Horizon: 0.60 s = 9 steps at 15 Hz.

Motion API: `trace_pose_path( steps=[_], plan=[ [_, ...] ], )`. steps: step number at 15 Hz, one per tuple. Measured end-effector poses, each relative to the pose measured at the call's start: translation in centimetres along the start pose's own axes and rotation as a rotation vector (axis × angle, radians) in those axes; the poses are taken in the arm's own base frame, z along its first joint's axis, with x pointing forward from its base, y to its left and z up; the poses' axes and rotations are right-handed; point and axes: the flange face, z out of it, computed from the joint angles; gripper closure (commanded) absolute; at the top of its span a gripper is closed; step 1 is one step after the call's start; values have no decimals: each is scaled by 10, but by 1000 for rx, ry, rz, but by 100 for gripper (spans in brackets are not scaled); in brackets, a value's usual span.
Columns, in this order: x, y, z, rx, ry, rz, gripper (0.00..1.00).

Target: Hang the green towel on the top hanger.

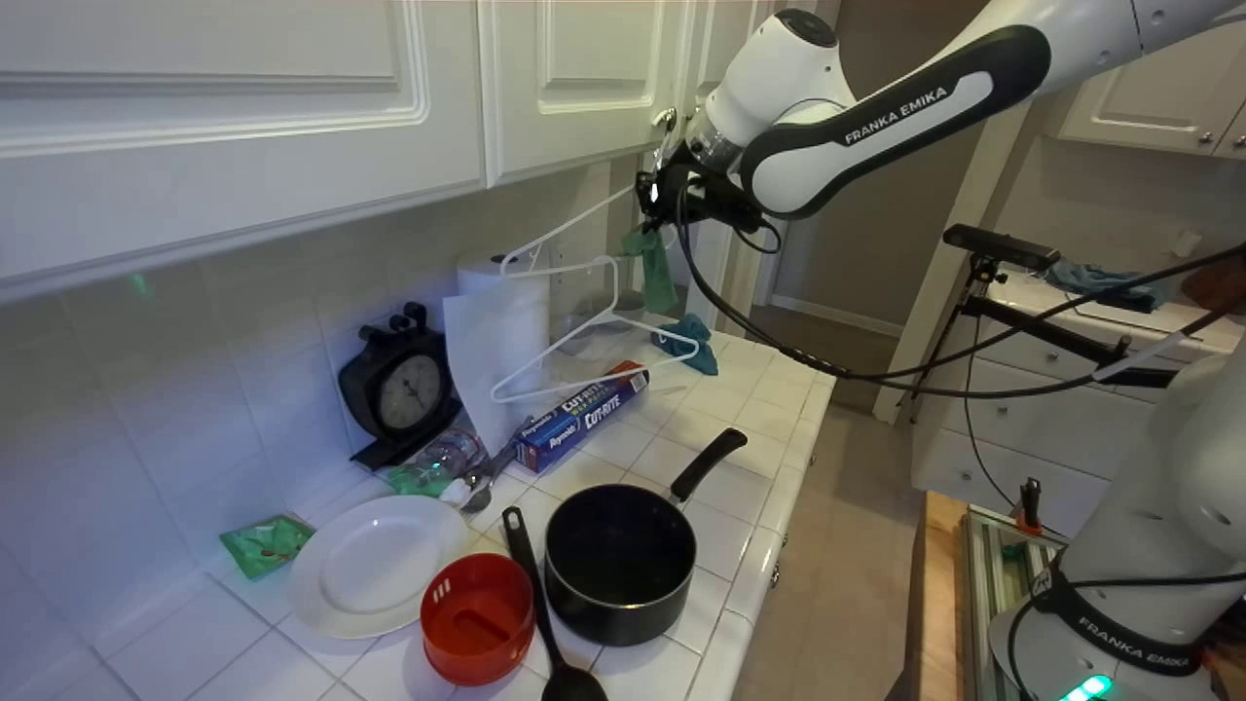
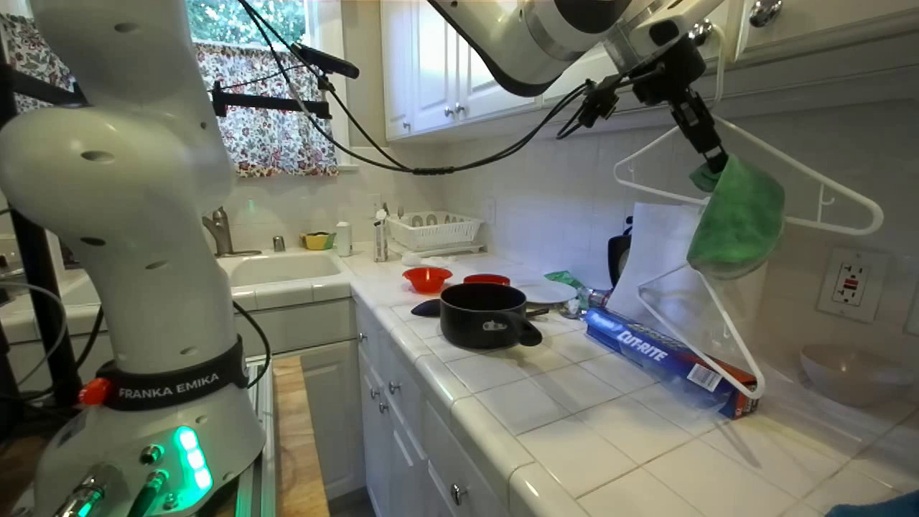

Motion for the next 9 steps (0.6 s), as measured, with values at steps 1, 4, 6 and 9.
trace_pose_path(
  steps=[1, 4, 6, 9],
  plan=[
    [-1, -2, -1, 3, 19, -2, 95],
    [-6, -7, -6, 2, 77, -21, 96],
    [-10, -10, -13, 4, 107, -33, 95],
    [-14, -16, -27, 15, 147, -44, 96]
  ],
)
